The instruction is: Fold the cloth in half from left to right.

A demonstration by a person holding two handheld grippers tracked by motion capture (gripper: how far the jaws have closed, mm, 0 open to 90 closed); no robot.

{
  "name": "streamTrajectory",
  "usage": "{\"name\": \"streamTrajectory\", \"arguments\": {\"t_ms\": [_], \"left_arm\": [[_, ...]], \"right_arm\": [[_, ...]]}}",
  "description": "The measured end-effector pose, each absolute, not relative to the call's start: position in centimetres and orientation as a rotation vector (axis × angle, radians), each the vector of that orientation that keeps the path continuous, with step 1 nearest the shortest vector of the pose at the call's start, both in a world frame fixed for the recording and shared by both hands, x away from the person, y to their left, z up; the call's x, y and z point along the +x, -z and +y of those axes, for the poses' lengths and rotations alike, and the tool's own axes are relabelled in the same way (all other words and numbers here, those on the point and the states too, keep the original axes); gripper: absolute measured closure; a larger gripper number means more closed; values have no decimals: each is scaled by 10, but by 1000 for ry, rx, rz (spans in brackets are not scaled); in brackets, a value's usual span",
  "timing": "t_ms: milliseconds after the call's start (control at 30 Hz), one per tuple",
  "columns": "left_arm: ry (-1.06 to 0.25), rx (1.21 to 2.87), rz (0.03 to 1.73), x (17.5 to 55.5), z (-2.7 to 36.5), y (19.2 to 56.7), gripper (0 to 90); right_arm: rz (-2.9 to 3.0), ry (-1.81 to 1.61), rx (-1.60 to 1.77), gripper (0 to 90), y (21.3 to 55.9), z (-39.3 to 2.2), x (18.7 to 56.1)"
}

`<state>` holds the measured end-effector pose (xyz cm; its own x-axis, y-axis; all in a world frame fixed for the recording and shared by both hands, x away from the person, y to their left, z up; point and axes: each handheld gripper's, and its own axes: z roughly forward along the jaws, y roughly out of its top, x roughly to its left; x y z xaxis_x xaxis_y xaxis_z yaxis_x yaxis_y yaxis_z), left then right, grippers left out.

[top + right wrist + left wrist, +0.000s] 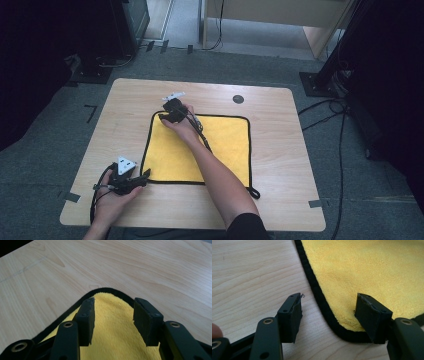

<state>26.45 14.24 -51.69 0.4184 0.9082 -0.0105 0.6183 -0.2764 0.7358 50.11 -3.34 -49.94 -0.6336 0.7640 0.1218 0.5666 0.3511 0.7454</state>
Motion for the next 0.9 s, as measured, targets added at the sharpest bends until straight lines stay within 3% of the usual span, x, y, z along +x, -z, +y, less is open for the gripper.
{"name": "streamTrajectory", "arguments": {"t_ms": [167,267,433,533,667,900], "left_arm": [[-533,2017,1246,264,143,516,470],[-494,2023,1198,263,143,517,611],[-420,2010,1186,265,147,516,734],[-352,2007,1199,269,150,515,809],[-311,2029,1219,270,152,511,854],[-362,1972,1173,262,149,497,863]], "right_arm": [[2368,-1111,1214,519,504,-19,514],[2385,-1041,1199,510,507,-11,519],[2392,-1023,1193,531,509,-8,525],[2406,-1017,1149,627,509,-7,524],[2430,-962,1097,841,505,-4,519],[2381,-1034,1040,862,485,-15,510]]}}
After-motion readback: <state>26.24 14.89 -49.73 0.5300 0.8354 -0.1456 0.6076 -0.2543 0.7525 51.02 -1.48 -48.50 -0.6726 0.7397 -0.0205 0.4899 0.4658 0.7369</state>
